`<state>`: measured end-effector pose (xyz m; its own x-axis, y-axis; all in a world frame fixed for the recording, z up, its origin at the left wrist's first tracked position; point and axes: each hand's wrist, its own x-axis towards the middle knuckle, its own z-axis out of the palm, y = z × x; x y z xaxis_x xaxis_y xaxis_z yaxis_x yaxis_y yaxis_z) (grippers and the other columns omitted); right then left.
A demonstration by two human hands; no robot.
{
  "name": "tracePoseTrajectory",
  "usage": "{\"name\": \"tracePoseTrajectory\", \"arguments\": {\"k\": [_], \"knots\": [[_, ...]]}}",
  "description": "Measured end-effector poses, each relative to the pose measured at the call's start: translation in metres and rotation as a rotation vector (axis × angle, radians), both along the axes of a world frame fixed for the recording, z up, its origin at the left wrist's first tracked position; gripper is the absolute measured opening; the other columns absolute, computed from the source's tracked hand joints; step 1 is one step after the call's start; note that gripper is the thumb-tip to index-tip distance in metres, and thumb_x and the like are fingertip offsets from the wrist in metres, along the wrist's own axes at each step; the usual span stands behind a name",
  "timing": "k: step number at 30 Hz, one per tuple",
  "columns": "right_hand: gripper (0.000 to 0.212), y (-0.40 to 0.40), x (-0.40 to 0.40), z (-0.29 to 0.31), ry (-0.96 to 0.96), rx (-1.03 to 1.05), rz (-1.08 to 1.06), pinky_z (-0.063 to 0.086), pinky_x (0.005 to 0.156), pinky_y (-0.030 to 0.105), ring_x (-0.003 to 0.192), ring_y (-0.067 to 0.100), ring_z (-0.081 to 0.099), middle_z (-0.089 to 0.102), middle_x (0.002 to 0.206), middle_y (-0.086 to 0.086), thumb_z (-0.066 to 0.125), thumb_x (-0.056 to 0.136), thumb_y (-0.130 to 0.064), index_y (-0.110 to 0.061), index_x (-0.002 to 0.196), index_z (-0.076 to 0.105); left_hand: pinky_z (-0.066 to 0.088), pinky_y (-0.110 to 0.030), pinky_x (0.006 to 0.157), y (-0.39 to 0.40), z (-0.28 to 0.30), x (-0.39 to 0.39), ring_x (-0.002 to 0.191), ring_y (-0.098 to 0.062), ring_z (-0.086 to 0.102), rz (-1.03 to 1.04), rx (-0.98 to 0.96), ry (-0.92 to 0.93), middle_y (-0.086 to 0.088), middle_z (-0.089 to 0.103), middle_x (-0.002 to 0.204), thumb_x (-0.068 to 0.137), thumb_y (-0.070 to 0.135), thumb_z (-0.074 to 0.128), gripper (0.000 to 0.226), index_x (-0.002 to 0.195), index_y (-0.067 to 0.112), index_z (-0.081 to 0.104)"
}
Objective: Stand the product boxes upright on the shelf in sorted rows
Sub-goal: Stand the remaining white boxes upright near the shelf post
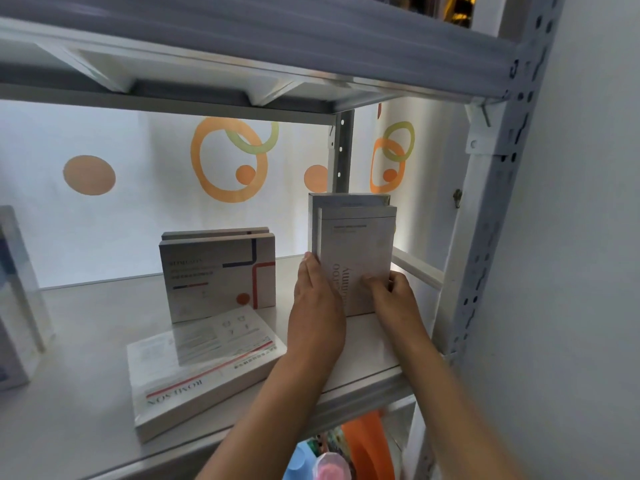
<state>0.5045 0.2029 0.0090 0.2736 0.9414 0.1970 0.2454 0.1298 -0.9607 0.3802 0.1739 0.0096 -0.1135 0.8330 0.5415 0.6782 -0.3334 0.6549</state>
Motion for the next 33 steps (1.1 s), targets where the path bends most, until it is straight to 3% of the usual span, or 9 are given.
{"name": "tracePoseTrajectory", "arguments": {"k": [5, 18, 22, 27, 33], "knots": [[0.039, -0.0026, -0.0004, 0.0012, -0.005, 0.007, -0.012, 0.048, 0.097, 0.042, 0.109, 0.020, 0.057, 0.059, 0.119, 0.001, 0.057, 0.090, -0.040, -0.022, 0.123, 0.052, 0.026, -0.034, 0.116, -0.0013, -0.0008, 0.0009, 0.147, -0.021, 0.017, 0.001, -0.007, 0.004, -0.005, 0.010, 0.161, 0.101, 0.016, 0.041, 0.068, 0.154, 0.013, -0.001], [0.034, -0.0070, -0.0003, 0.0026, 0.022, 0.018, -0.012, 0.047, 0.084, 0.034, 0.104, 0.016, 0.058, 0.060, 0.114, -0.003, 0.055, 0.091, -0.034, -0.020, 0.121, 0.053, 0.036, -0.041, 0.112, -0.0015, -0.0002, 0.0005, 0.142, -0.023, 0.028, 0.007, -0.012, -0.059, -0.006, 0.022, 0.156, 0.098, 0.015, 0.046, 0.067, 0.152, 0.014, 0.006], [0.034, -0.0085, -0.0010, 0.0040, 0.021, 0.020, -0.010, 0.049, 0.089, 0.037, 0.106, 0.017, 0.058, 0.060, 0.115, -0.002, 0.054, 0.092, -0.034, -0.019, 0.122, 0.052, 0.037, -0.041, 0.111, -0.0004, -0.0015, 0.0002, 0.141, -0.023, 0.029, 0.005, 0.000, -0.065, -0.006, 0.024, 0.155, 0.098, 0.017, 0.046, 0.066, 0.152, 0.013, 0.008], [0.032, -0.0095, -0.0008, 0.0052, 0.040, 0.034, -0.010, 0.047, 0.078, 0.032, 0.102, 0.015, 0.059, 0.062, 0.113, -0.002, 0.055, 0.090, -0.032, -0.018, 0.119, 0.054, 0.039, -0.044, 0.110, -0.0005, -0.0018, 0.0002, 0.139, -0.024, 0.032, 0.001, 0.002, -0.070, -0.007, 0.027, 0.153, 0.098, 0.018, 0.046, 0.063, 0.151, 0.012, 0.012], [0.033, -0.0107, -0.0013, 0.0056, 0.059, 0.028, -0.003, 0.046, 0.079, 0.031, 0.103, 0.015, 0.059, 0.063, 0.114, -0.003, 0.056, 0.090, -0.032, -0.019, 0.121, 0.054, 0.034, -0.039, 0.113, -0.0012, -0.0019, 0.0001, 0.141, -0.023, 0.029, -0.003, 0.003, -0.080, -0.006, 0.025, 0.155, 0.098, 0.020, 0.046, 0.064, 0.151, 0.011, 0.011]]}}
